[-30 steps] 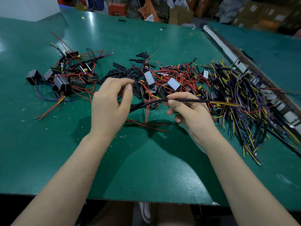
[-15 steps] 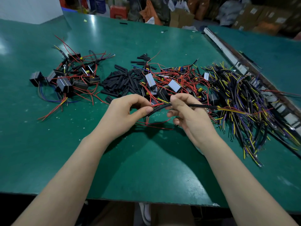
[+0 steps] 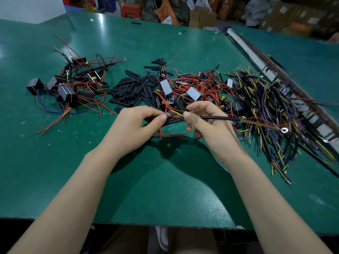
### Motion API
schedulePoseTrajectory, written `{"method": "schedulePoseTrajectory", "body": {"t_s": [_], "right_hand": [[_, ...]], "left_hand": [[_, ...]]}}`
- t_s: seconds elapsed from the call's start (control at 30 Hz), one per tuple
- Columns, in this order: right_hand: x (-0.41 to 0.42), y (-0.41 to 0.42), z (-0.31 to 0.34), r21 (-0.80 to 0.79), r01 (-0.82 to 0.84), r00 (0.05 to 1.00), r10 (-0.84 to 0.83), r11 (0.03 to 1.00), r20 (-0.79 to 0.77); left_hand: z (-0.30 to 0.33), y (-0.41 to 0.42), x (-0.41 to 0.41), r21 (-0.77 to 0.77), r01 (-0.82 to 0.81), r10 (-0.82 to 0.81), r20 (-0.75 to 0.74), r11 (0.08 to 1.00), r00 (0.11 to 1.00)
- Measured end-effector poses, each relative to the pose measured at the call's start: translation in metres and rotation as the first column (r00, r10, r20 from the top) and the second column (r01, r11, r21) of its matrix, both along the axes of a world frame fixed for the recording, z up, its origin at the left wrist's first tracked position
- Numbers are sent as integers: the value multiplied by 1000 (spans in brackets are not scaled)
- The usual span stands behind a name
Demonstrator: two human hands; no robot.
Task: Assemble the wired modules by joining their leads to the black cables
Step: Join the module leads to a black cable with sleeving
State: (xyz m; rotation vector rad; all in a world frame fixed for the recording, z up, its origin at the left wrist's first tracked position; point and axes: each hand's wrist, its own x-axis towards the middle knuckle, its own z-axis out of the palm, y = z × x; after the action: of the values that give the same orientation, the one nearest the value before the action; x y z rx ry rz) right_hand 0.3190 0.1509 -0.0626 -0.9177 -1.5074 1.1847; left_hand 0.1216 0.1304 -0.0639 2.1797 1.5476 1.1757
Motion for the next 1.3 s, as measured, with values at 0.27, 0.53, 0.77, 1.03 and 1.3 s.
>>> {"method": "schedulePoseTrajectory", "body": {"t_s": [0.27,0.53,0.77,1.03,1.3], "right_hand": [[0,-1,1,12,-26,999,26,1000,33],[0,2,0,24,34,999,-33,999,-17],[-3,2,0,-9,139,972,-138,990,-188],[-2,3,9,-304,-128,884,-30,944,-467],[3,3,13,-174,-73,925,1,982,-380]], "left_hand": [[6,7,3,-88,84,-81,38,993,996],[18,8,6,-11,106,-106,-126,994,986],[29,6,14,-48,121,-126,-132,991,983],[27,-2,25,-185,181,-88,422,966,902],[25,-3,18,-125,115,-66,343,986,937]]}}
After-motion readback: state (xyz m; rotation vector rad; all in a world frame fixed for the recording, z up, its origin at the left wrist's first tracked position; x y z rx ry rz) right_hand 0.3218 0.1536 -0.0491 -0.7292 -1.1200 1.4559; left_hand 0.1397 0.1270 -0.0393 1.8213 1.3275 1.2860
